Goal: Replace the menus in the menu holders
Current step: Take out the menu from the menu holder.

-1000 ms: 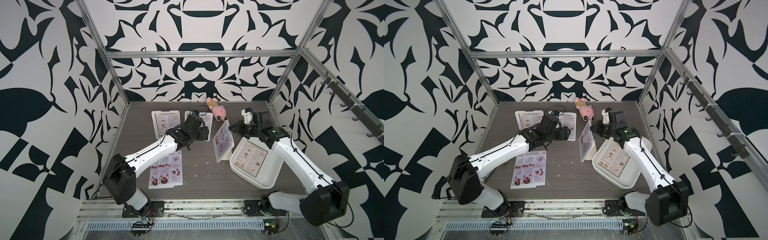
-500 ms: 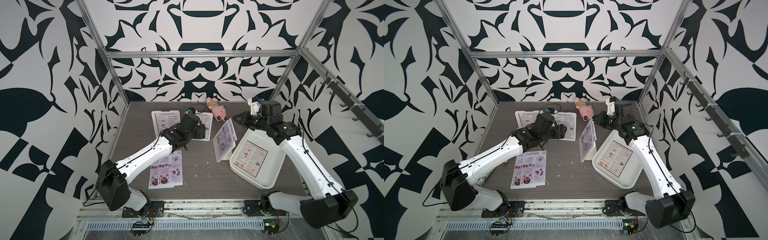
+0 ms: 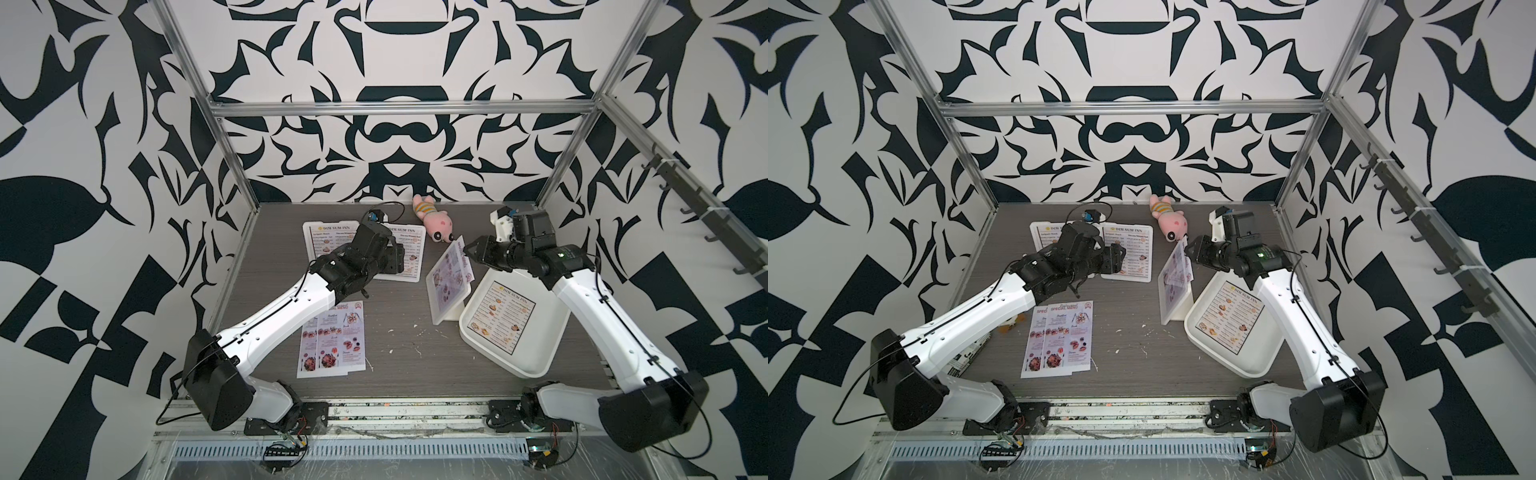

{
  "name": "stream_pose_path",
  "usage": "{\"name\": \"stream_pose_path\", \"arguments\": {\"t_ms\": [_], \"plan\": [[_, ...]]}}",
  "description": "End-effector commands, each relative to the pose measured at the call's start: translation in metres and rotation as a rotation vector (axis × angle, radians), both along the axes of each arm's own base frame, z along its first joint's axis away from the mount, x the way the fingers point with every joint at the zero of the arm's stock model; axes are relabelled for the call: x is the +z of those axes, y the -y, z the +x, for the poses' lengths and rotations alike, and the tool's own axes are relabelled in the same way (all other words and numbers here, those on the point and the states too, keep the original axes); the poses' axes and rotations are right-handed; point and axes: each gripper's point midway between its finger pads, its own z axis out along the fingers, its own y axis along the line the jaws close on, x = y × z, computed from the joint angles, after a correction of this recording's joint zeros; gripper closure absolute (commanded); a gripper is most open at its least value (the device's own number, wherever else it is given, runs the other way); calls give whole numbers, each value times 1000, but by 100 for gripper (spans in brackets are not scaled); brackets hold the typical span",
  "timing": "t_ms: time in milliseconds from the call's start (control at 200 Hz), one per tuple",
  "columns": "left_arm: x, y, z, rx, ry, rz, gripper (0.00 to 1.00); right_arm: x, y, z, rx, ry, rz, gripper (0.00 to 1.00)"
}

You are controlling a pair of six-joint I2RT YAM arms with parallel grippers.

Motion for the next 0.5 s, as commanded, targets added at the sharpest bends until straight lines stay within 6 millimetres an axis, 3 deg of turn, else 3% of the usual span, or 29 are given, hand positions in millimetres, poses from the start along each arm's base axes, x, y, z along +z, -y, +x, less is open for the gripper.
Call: {"name": "stream_pose_path", "arguments": {"t_ms": [0,140,275,495], "plan": [[6,-3,0,-1,9,13,29,-3,-4,1,15,21,-3,65],[5,-5,-1,2,11,17,29,-8,-8,2,17,5,2,84],[4,-6,-1,7,14,17,29,8,-5,4,-4,45,5,100],[5,-6,0,7,20,14,29,55,-10,9,11,134,45,100]]}}
